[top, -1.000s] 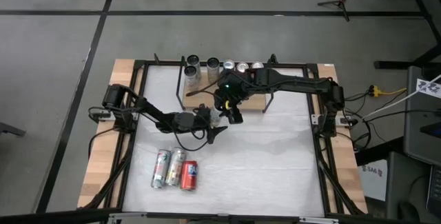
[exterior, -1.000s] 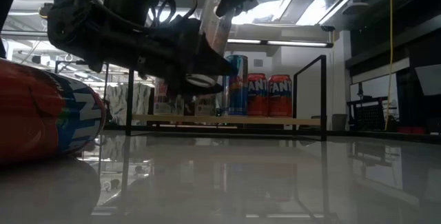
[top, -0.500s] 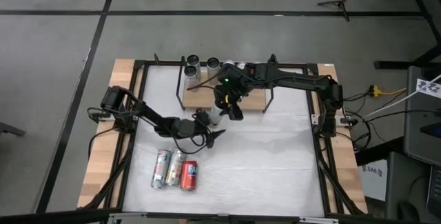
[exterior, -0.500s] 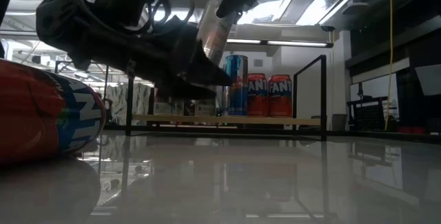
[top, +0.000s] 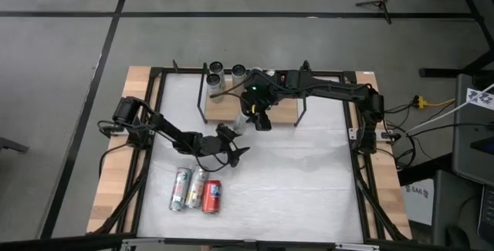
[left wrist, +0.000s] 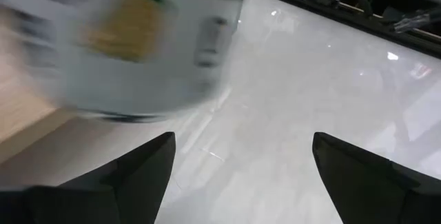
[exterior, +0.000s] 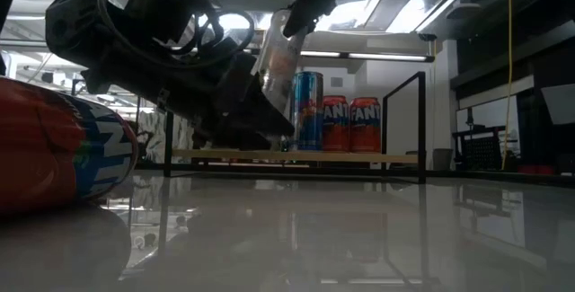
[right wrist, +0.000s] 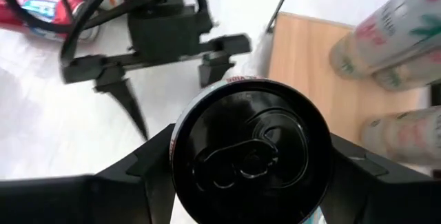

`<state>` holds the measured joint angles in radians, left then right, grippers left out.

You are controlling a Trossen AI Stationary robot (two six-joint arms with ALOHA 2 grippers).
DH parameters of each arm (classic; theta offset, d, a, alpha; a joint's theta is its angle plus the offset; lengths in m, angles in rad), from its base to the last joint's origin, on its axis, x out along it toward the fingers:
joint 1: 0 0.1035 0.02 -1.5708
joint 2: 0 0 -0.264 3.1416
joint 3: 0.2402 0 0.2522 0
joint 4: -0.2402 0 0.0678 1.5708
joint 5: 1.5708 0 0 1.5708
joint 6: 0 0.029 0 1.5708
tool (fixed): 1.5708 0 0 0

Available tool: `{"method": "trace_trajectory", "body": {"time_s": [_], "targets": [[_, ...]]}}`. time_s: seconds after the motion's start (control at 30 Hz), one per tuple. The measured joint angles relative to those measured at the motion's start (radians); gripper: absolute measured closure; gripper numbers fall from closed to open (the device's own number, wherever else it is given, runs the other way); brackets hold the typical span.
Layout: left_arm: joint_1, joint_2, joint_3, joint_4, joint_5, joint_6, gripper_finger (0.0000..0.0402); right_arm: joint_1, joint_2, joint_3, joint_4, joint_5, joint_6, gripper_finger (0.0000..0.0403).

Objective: Place canned beverage on shelf
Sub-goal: Put the top white yellow soda can on the shelf aligned with the other white yellow soda can

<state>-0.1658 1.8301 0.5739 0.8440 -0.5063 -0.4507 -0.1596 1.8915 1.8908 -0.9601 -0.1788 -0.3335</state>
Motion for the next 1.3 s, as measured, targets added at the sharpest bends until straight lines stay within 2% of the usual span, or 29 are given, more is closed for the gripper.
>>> {"method": "trace_trajectory", "body": {"time_s": [0.13,0.4,0.77,1.3], "targets": [[0.000,0.000,0.000,0.000,0.015,0.006,0.0064,-0.006,0.000,0.000,0.030,0.032,-0.023,0.0149],[0.001,0.000,0.000,0.001,0.026,0.006,0.0064,-0.059,0.000,0.000,0.063,0.030,-0.028,0.0149],[0.001,0.000,0.000,0.002,0.026,0.005,0.0064,-0.125,0.000,0.000,0.123,-0.023,-0.041,0.0149],[0.002,-0.001,0.000,0.031,0.030,0.005,0.0064,-0.135,0.051,0.001,0.147,0.012,-0.068,0.0149]]}}
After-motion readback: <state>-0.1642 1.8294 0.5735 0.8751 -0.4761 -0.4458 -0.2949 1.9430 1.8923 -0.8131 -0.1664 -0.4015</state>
